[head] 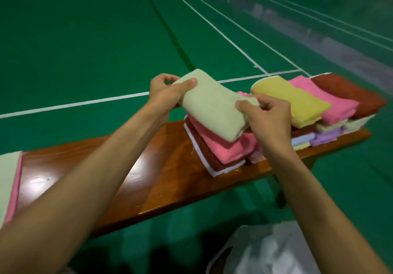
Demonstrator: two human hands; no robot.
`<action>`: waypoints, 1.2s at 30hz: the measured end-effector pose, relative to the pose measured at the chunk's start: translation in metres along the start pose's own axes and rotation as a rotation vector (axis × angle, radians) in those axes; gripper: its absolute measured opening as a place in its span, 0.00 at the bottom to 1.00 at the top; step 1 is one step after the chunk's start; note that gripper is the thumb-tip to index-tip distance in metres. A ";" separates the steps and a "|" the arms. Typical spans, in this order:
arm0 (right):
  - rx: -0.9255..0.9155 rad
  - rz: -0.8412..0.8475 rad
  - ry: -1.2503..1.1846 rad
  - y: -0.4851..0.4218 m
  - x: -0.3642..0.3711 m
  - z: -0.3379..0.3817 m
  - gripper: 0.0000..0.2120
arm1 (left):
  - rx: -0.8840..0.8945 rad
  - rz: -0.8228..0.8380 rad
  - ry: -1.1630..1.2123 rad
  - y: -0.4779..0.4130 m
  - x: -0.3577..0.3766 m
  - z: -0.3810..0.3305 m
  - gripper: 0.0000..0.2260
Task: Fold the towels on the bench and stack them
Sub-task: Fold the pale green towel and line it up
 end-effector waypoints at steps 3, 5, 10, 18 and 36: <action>-0.014 -0.138 0.085 -0.022 -0.043 -0.007 0.03 | 0.017 0.049 -0.020 -0.018 0.057 0.005 0.17; -0.049 -0.208 0.205 -0.032 -0.063 -0.008 0.09 | 0.075 0.062 -0.102 -0.028 0.086 0.010 0.17; -0.149 -0.279 0.565 -0.040 -0.086 -0.004 0.15 | 0.309 0.229 -0.610 -0.032 0.144 0.015 0.19; -0.508 -0.134 0.915 -0.071 -0.072 0.028 0.27 | 0.728 0.273 -1.007 0.046 0.164 -0.011 0.30; -0.338 0.420 1.153 -0.102 -0.028 -0.034 0.40 | 0.659 0.575 -1.221 0.053 0.197 0.034 0.33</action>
Point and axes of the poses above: each hand's wrist, its own y-axis away from the middle knuckle, its own x-axis out of the palm, z = x × y, the point moved 10 cm from there along -y, towards the middle knuckle, and after that the axes turned 3 degrees about x, right-handed, at the moved point
